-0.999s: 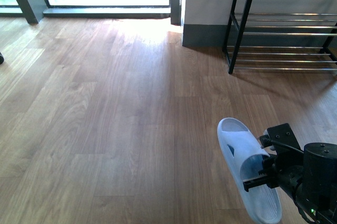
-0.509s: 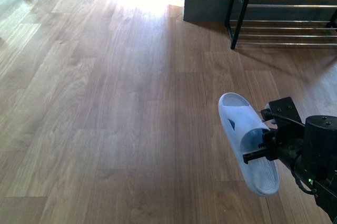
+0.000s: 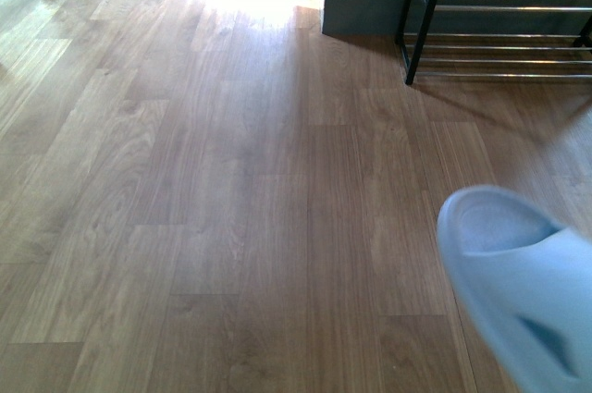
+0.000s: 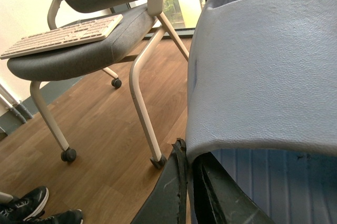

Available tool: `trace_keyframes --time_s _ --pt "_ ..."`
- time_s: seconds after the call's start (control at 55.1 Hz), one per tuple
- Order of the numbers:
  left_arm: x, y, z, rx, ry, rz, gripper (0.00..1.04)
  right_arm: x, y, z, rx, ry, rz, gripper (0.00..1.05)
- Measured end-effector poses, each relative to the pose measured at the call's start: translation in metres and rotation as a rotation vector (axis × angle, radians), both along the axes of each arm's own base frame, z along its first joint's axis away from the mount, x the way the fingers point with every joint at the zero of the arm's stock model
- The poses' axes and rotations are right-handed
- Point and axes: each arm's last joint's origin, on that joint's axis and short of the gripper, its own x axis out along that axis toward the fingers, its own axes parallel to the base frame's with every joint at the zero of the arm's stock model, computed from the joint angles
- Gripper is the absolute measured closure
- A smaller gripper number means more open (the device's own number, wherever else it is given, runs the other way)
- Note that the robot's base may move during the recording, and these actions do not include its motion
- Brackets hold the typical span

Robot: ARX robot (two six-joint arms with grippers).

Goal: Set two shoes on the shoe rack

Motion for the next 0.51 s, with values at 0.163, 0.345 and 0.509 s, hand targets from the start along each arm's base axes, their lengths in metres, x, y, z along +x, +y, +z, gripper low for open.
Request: trace_keyframes --time_s 0.163,0.345,0.509 --pt "0.000 0.000 0.000 0.000 0.000 0.000 1.03 -0.017 -0.008 0.033 0.086 -0.236 -0.013 1.03" --pt "0.000 0.000 0.000 0.000 0.000 -0.001 1.03 -0.019 -0.009 0.034 0.095 -0.249 -0.006 1.03" --pt "0.000 0.000 0.000 0.000 0.000 -0.001 1.03 -0.019 -0.009 0.034 0.096 -0.251 -0.006 1.03"
